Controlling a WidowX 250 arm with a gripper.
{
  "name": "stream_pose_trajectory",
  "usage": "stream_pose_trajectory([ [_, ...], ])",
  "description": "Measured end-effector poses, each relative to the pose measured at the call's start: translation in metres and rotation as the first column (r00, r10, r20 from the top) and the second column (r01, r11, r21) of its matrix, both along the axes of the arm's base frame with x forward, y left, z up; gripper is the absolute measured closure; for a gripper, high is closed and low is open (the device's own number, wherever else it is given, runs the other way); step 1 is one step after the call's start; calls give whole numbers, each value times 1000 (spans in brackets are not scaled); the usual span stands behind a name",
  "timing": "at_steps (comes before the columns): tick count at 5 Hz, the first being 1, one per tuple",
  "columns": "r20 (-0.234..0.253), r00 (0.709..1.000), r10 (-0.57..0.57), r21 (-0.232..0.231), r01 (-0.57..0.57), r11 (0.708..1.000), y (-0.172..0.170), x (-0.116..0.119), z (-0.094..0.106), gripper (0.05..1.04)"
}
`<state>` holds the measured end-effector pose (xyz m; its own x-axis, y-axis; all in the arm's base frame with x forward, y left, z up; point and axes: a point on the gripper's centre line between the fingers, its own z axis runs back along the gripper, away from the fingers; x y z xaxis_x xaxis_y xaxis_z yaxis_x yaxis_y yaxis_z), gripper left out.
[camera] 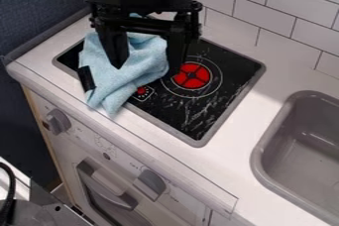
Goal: Move cloth from the left to the right of the stove
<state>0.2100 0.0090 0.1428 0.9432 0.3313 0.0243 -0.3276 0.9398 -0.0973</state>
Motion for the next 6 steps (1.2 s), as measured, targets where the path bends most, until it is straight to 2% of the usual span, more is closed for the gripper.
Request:
stream_pose_trajectory([
  [1, -19, 1000, 14, -1, -14, 1000, 1, -1, -5, 85],
  [2, -82, 967, 243, 43, -240, 970, 39, 4, -28, 85],
  [3, -51, 917, 395, 6, -395, 919, 72, 2, -47, 85],
  [4, -17, 900, 436, -44, -436, 899, 102, -6, -66, 85],
  [6, -10, 890, 455, -58, -455, 889, 119, 7, -103, 85],
])
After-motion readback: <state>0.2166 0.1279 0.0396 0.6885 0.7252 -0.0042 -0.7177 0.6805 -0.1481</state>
